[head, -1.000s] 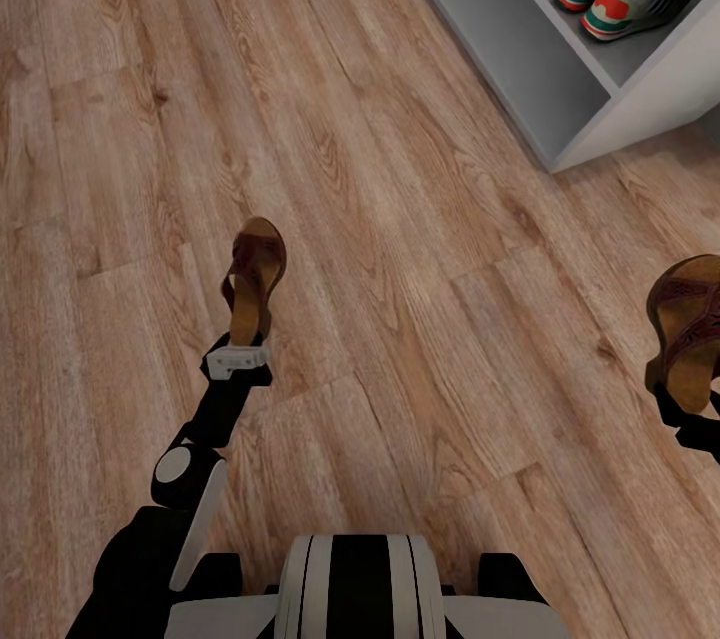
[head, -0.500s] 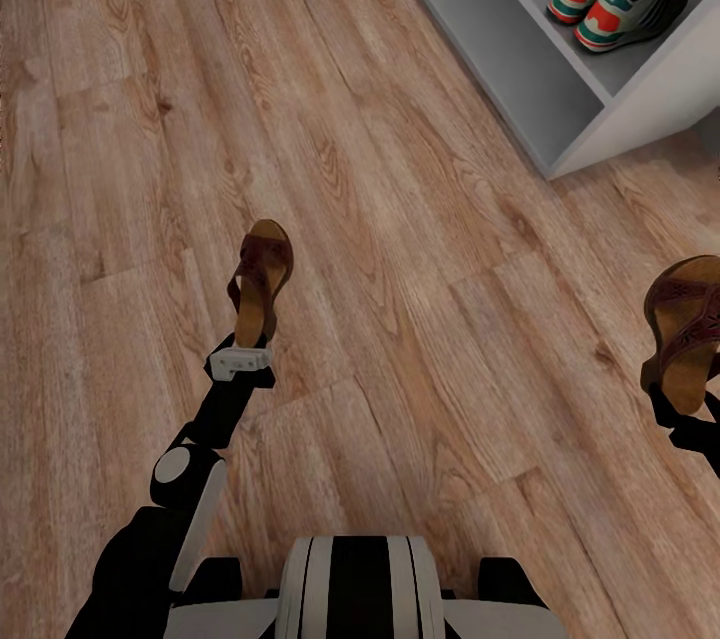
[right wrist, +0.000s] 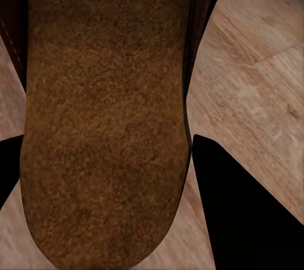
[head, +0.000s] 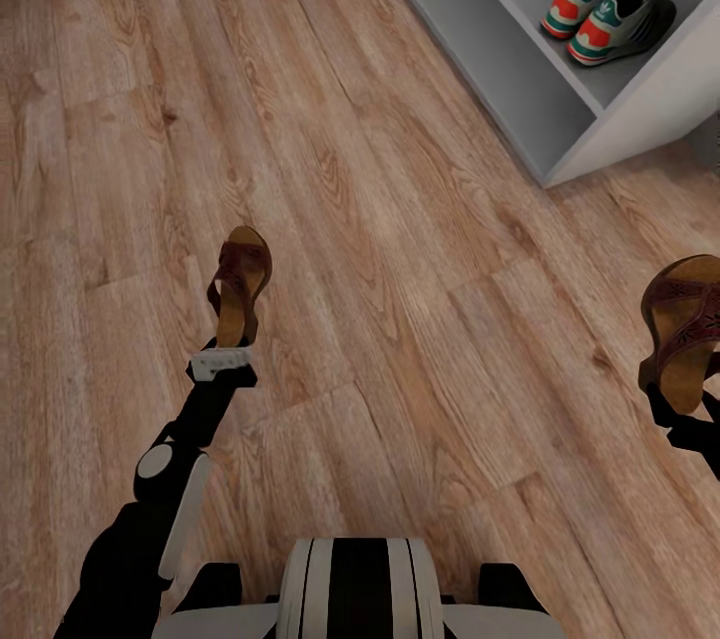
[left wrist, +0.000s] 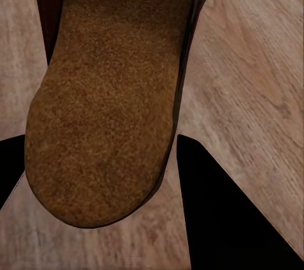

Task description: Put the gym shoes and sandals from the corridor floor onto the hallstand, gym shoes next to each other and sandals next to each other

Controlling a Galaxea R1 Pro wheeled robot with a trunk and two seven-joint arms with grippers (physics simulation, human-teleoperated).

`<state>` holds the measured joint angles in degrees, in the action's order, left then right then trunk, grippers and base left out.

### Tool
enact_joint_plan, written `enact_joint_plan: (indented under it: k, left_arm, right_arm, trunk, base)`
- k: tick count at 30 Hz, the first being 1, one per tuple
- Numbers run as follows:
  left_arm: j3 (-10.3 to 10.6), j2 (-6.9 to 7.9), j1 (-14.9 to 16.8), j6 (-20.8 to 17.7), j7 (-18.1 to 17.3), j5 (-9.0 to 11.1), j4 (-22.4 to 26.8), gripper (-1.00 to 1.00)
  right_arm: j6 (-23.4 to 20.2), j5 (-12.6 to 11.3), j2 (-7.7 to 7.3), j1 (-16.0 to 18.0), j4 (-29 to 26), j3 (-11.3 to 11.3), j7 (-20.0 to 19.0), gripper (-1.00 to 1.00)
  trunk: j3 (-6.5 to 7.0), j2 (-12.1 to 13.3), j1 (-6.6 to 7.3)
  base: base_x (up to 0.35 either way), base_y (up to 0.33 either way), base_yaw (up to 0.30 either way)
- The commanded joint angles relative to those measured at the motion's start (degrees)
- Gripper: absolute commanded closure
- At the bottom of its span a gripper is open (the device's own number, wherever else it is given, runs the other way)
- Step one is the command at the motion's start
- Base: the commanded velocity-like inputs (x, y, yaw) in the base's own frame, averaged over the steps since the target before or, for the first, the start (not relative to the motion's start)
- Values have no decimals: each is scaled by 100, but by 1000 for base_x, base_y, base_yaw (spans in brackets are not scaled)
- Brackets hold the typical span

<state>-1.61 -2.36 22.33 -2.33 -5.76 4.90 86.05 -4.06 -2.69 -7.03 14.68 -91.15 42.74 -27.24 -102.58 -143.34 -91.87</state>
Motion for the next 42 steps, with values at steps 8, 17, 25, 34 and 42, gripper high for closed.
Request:
enact_joint_plan:
  k: [8,17,25,34,42]
  left_arm:
    - [-112,-12,47,-180,-125,1,-17,100]
    - [-120,-10,52,-197,-135,2,-18,100]
    - [-121,-10,52,-198,-136,10,-18,100]
    - [-121,-10,52,-198,-136,11,-18,100]
    - [-127,-10,52,-198,-136,11,-18,100]
  right_arm:
    - [-13,-11,0,0,1,-9,15,100]
    - [-64,-5,-4,0,1,-11,3,100]
    - [-76,-9,-2,0,1,-11,0,100]
    - [-77,-11,0,0,1,-8,12,100]
    - [-73,-12,-1,0,9,-4,24,100]
  trunk:
    - [50,0,0]
    - [61,0,0]
    - [77,0,0]
    - [116,0,0]
    - [169,0,0]
  base:
    - [0,0,0]
    - [0,0,-126]
    - [0,0,-272]
    - [0,0,-261]
    - [0,0,-225]
